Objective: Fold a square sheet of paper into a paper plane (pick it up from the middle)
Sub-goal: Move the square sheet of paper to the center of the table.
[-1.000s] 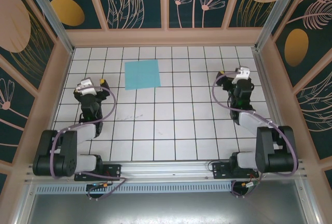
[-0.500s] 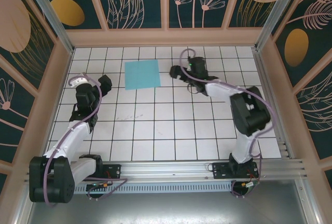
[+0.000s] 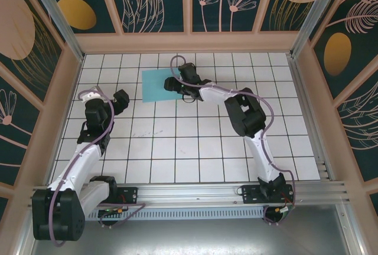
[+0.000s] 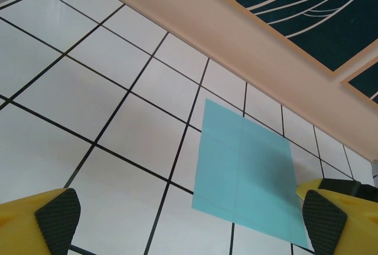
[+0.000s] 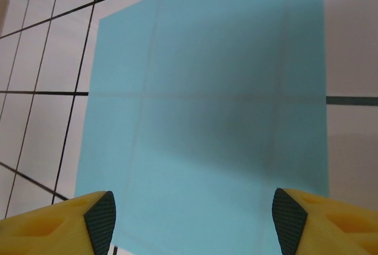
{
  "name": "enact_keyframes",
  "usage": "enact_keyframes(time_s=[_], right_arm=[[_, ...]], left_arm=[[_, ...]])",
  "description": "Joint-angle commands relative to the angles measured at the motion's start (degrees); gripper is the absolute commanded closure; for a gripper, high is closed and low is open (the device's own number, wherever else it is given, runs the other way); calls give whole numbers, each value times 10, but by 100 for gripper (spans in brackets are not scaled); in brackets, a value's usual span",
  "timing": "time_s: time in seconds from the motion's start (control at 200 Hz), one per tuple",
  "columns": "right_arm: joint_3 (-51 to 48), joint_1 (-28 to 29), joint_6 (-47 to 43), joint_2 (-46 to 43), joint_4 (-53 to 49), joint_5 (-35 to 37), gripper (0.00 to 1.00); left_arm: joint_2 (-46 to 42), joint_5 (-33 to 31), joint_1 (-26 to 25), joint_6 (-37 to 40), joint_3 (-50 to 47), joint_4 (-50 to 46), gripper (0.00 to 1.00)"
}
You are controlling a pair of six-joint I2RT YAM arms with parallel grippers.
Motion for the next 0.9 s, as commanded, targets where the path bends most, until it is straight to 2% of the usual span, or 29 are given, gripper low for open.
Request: enact_keyframes(time_s=[0.0,0.205,0.36,0.45,0.726,0.796,0.896], right_arm=[[55,8,-13,32,-60,-3,28],[104,12,-28,68,-135,9,30],[85,11,-66,61,-210,42,30],[13,6,-97,25,-221,60,31],[-336,-56,-174,-183,-180,91,29],[-374,-97,-187,-223,-181,91,29],[-359,-110,-191,-256,-207,91,29]], left_arm=[[0,2,4,-3,-8,-2,2],[15,3,4,-2,-4,-3,1],[23,9,4,-1,0,-6,1],[26,9,4,0,2,-7,2],[40,23,4,-1,12,-16,2],[42,29,4,-2,13,-17,1],[46,35,4,-4,14,-15,1]])
